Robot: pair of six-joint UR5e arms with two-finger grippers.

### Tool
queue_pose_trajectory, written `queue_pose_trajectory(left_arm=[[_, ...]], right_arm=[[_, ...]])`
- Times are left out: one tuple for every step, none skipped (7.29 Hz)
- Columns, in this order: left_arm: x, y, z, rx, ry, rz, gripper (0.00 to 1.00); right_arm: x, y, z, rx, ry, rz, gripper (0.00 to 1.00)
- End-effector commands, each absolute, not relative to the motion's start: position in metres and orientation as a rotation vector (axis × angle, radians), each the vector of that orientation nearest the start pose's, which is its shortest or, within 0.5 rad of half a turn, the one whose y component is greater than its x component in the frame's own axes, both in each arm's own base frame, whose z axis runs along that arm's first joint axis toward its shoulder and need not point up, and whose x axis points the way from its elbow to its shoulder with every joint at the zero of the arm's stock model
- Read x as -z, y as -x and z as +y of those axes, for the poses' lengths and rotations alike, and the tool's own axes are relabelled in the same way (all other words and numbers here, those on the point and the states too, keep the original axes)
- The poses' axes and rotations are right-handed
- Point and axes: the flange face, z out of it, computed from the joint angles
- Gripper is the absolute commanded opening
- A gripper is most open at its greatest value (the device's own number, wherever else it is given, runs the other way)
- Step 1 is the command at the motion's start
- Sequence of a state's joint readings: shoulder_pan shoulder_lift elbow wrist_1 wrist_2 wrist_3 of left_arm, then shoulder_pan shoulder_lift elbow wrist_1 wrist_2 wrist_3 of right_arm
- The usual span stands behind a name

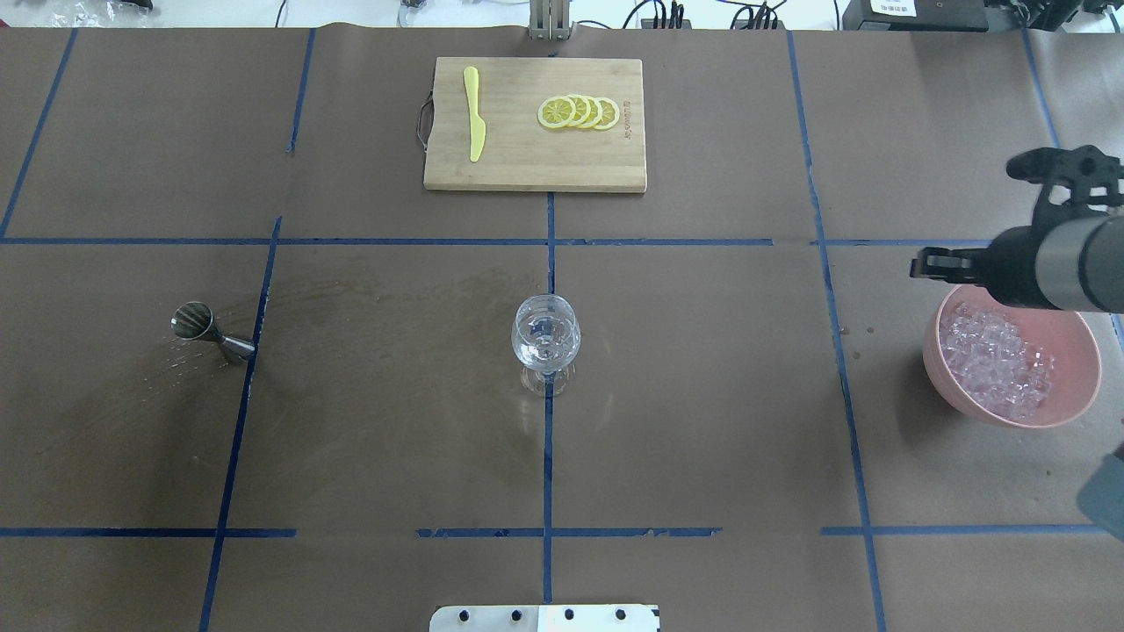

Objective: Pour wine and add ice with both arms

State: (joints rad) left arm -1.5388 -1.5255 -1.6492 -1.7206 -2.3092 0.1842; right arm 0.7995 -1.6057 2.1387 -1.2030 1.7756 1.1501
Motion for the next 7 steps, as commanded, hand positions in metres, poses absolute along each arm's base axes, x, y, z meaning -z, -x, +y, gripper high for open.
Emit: queue_pose_trajectory(left_arm=[[-0.628, 0.052, -0.479, -0.272, -0.218, 0.728, 1.0], [-0.627, 0.052, -0.479, -0.273, -0.221, 0.727, 1.0], [-0.625, 0.053, -0.48, -0.273, -0.226, 0.727, 1.0], [-0.624, 0.052, -0.481, -0.275, -0.227, 0.727, 1.0], [-0.624, 0.052, -0.481, -0.275, -0.227, 0.728, 1.0], [-0.624, 0.052, -0.481, -0.274, -0.228, 0.728, 1.0], [-0.623, 0.052, -0.482, -0.275, -0.229, 0.728, 1.0]], right_arm=[[-0.263, 0.293, -0.433, -0.222, -0.343, -0.852, 0.0], [-0.217, 0.32, -0.429, -0.203, -0.336, -0.864, 0.0], [-0.181, 0.342, -0.419, -0.174, -0.345, -0.874, 0.0], [-0.151, 0.363, -0.406, -0.144, -0.365, -0.898, 0.0], [-0.126, 0.377, -0.396, -0.115, -0.377, -0.938, 0.0], [-0.104, 0.394, -0.397, -0.089, -0.395, -0.956, 0.0], [-0.088, 0.416, -0.391, -0.069, -0.405, -0.963, 0.0]])
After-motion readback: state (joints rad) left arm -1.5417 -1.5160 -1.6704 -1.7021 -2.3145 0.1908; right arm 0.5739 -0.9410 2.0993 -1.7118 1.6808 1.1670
